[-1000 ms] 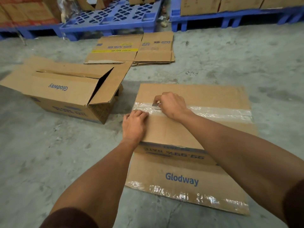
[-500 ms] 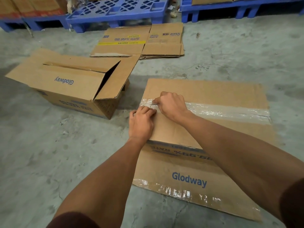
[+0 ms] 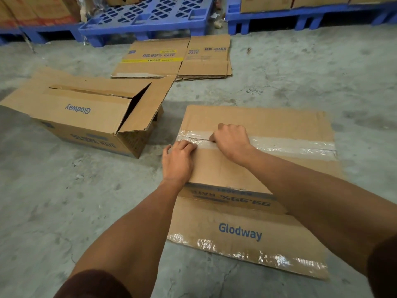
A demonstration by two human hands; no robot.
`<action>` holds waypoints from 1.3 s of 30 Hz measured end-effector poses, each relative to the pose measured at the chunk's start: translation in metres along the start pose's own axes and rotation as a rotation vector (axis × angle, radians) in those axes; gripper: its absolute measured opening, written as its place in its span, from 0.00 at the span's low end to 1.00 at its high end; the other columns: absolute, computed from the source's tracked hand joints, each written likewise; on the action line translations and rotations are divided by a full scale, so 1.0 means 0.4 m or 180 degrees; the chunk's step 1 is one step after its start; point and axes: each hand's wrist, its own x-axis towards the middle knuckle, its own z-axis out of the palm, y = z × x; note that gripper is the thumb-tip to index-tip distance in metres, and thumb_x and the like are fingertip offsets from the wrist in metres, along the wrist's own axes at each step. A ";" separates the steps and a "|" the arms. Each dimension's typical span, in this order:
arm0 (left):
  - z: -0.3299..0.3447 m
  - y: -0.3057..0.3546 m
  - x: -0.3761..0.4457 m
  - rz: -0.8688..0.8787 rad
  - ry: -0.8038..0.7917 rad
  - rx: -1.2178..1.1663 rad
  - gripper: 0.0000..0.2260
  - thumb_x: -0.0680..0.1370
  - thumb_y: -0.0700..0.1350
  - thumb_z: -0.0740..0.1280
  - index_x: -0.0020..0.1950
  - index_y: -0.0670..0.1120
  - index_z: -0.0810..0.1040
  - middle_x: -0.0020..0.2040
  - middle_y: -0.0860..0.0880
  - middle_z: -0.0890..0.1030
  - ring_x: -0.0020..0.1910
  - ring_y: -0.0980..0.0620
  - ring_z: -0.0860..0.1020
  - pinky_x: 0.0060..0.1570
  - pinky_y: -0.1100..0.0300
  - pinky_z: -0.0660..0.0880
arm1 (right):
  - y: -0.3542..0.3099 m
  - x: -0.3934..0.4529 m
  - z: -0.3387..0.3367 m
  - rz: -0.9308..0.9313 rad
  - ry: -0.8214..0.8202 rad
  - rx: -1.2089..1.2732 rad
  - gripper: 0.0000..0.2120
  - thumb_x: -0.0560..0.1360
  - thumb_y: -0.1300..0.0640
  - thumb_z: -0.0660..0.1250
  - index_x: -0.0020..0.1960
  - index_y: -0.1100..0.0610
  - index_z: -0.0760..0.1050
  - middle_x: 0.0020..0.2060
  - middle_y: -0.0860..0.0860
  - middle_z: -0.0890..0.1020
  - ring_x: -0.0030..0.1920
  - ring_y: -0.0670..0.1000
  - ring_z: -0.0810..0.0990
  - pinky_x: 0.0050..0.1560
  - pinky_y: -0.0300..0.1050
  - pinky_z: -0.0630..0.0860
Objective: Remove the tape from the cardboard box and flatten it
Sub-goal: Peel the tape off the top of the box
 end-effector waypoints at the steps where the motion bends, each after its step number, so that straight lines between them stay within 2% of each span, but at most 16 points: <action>1: 0.001 0.001 0.002 -0.0007 0.0039 0.0006 0.17 0.76 0.39 0.64 0.60 0.54 0.81 0.58 0.56 0.79 0.61 0.53 0.73 0.66 0.49 0.64 | 0.020 -0.013 -0.001 0.0009 -0.0039 0.0010 0.16 0.80 0.58 0.58 0.62 0.47 0.79 0.56 0.53 0.78 0.56 0.57 0.80 0.44 0.46 0.69; 5: -0.004 0.019 0.017 -0.0010 0.0061 0.0096 0.15 0.76 0.38 0.62 0.58 0.52 0.81 0.57 0.54 0.79 0.60 0.51 0.73 0.64 0.51 0.62 | 0.076 -0.058 -0.007 0.0011 -0.0040 0.0027 0.17 0.82 0.57 0.58 0.63 0.41 0.77 0.55 0.51 0.78 0.54 0.57 0.80 0.43 0.44 0.67; 7: -0.009 0.046 0.025 -0.0097 0.0046 0.0150 0.14 0.75 0.38 0.61 0.56 0.50 0.79 0.56 0.51 0.79 0.59 0.49 0.73 0.61 0.51 0.62 | 0.103 -0.074 -0.012 0.0072 -0.0016 -0.0002 0.17 0.82 0.56 0.58 0.64 0.40 0.77 0.56 0.51 0.79 0.54 0.57 0.80 0.49 0.46 0.70; 9: -0.009 0.079 0.026 -0.0261 0.0029 0.0231 0.14 0.73 0.38 0.62 0.57 0.48 0.76 0.57 0.49 0.77 0.60 0.47 0.73 0.59 0.50 0.63 | 0.121 -0.086 -0.014 0.0156 -0.0046 0.0010 0.17 0.81 0.55 0.59 0.63 0.40 0.78 0.56 0.50 0.79 0.53 0.56 0.80 0.55 0.48 0.69; 11: -0.008 0.101 0.025 -0.0359 0.0022 0.0304 0.15 0.73 0.38 0.61 0.59 0.47 0.74 0.59 0.48 0.76 0.61 0.46 0.72 0.59 0.48 0.64 | 0.132 -0.100 -0.011 0.0202 -0.0083 -0.0004 0.17 0.81 0.56 0.59 0.62 0.39 0.78 0.55 0.50 0.79 0.53 0.56 0.80 0.57 0.49 0.67; 13: -0.004 0.109 0.032 -0.0115 -0.0025 0.0296 0.16 0.74 0.38 0.60 0.60 0.48 0.74 0.59 0.49 0.75 0.61 0.46 0.72 0.59 0.49 0.63 | 0.138 -0.109 -0.004 0.0197 -0.0012 -0.0056 0.17 0.81 0.55 0.59 0.62 0.38 0.78 0.54 0.50 0.78 0.53 0.56 0.79 0.56 0.50 0.67; 16: 0.000 0.124 0.052 0.0786 -0.0294 0.0138 0.16 0.77 0.43 0.61 0.64 0.50 0.76 0.61 0.51 0.77 0.61 0.47 0.73 0.60 0.50 0.64 | 0.149 -0.112 0.008 0.0197 0.0013 0.0087 0.17 0.81 0.57 0.59 0.62 0.39 0.77 0.53 0.50 0.78 0.54 0.56 0.79 0.49 0.47 0.69; 17: 0.003 0.130 0.056 0.0904 -0.0342 0.0047 0.16 0.77 0.44 0.61 0.65 0.51 0.76 0.61 0.51 0.77 0.61 0.48 0.74 0.59 0.50 0.65 | 0.152 -0.110 0.012 0.0214 -0.0022 0.0181 0.18 0.81 0.57 0.59 0.62 0.39 0.77 0.53 0.50 0.78 0.54 0.57 0.79 0.47 0.46 0.69; 19: 0.006 0.137 0.051 0.0751 -0.0397 -0.0143 0.17 0.78 0.46 0.60 0.66 0.52 0.76 0.62 0.53 0.76 0.63 0.49 0.72 0.62 0.49 0.65 | 0.154 -0.104 0.019 0.0236 -0.0053 0.0306 0.18 0.80 0.58 0.59 0.61 0.40 0.77 0.51 0.49 0.78 0.54 0.57 0.79 0.43 0.44 0.67; 22: 0.010 0.124 0.031 0.0512 -0.0527 -0.0136 0.18 0.80 0.49 0.56 0.70 0.54 0.71 0.68 0.54 0.72 0.68 0.51 0.68 0.69 0.41 0.60 | 0.137 -0.091 0.029 0.0236 -0.0071 0.0457 0.16 0.79 0.58 0.60 0.60 0.42 0.78 0.50 0.50 0.77 0.54 0.57 0.79 0.42 0.43 0.66; 27: -0.019 0.073 0.041 -0.0014 -0.0598 -0.0044 0.16 0.81 0.49 0.55 0.68 0.54 0.71 0.67 0.54 0.71 0.67 0.51 0.68 0.66 0.35 0.60 | 0.039 -0.028 0.030 0.0238 -0.0176 0.0706 0.14 0.79 0.55 0.60 0.60 0.47 0.79 0.53 0.51 0.78 0.57 0.58 0.78 0.46 0.44 0.67; 30: -0.028 0.066 0.039 -0.0121 -0.0664 0.0000 0.15 0.81 0.49 0.54 0.67 0.53 0.70 0.67 0.53 0.71 0.68 0.50 0.67 0.65 0.32 0.60 | -0.003 -0.003 0.018 0.0233 -0.0116 0.0327 0.14 0.79 0.58 0.60 0.60 0.52 0.80 0.57 0.52 0.80 0.59 0.57 0.79 0.52 0.45 0.70; 35: -0.019 0.084 0.035 -0.0155 -0.0698 0.0094 0.16 0.81 0.48 0.54 0.68 0.52 0.70 0.67 0.52 0.70 0.68 0.49 0.67 0.65 0.29 0.58 | 0.135 -0.069 0.003 0.0176 -0.0317 -0.0344 0.12 0.79 0.57 0.62 0.59 0.51 0.80 0.58 0.50 0.81 0.56 0.53 0.81 0.62 0.48 0.64; 39: -0.017 0.124 0.056 -0.0432 -0.0750 0.0423 0.16 0.79 0.42 0.55 0.65 0.47 0.72 0.61 0.48 0.72 0.63 0.45 0.70 0.60 0.33 0.65 | 0.271 -0.165 0.001 0.0291 -0.0563 -0.0379 0.12 0.80 0.51 0.61 0.58 0.49 0.81 0.55 0.48 0.81 0.53 0.52 0.82 0.59 0.49 0.62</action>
